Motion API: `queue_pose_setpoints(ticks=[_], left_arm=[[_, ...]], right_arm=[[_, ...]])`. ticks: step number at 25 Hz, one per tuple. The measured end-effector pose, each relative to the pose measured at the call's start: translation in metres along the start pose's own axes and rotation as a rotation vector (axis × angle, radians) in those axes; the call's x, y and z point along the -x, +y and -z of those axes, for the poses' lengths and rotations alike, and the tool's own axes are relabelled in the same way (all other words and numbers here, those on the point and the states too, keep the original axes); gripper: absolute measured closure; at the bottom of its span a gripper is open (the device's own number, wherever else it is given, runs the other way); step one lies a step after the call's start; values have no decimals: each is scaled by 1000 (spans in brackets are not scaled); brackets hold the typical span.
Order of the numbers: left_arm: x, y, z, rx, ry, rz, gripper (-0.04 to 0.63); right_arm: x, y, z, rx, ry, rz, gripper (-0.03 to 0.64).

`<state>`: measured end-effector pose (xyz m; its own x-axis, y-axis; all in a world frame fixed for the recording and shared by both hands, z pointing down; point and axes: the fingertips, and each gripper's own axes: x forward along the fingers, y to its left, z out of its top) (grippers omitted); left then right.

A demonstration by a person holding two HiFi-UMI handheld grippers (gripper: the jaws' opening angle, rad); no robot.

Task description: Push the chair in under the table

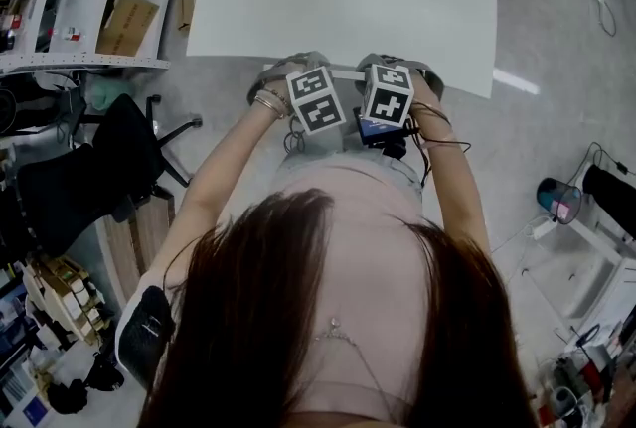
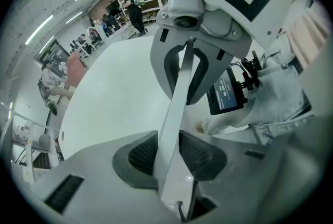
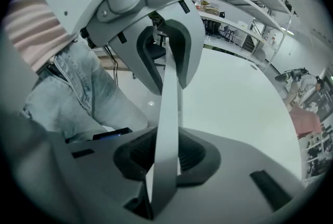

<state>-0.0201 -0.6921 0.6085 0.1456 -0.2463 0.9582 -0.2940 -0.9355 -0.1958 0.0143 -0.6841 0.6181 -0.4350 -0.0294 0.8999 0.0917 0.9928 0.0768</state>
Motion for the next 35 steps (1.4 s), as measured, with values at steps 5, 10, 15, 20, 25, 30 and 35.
queue_pose_setpoints(ticks=[5, 10, 15, 20, 25, 30, 35], left_arm=[[1, -2, 3, -50, 2, 20, 477], [3, -4, 4, -103, -3, 16, 483], [12, 0, 9, -101, -33, -8, 482], [25, 7, 14, -58, -58, -50, 480], [54, 13, 13, 79, -116, -106, 492], [90, 24, -4, 318, -227, -171, 492], [113, 28, 0, 519, -294, -240, 517]], right_arm=[[-1, 1, -1, -1, 41, -4, 525], [-1, 2, 1, -10, 82, 6, 525], [3, 1, 3, -18, 112, 34, 525], [20, -2, 8, -54, 93, 75, 525], [41, 0, 14, -94, 42, 142, 525], [57, 3, 22, -76, -2, 201, 523], [80, 0, 13, -71, -86, 225, 523]])
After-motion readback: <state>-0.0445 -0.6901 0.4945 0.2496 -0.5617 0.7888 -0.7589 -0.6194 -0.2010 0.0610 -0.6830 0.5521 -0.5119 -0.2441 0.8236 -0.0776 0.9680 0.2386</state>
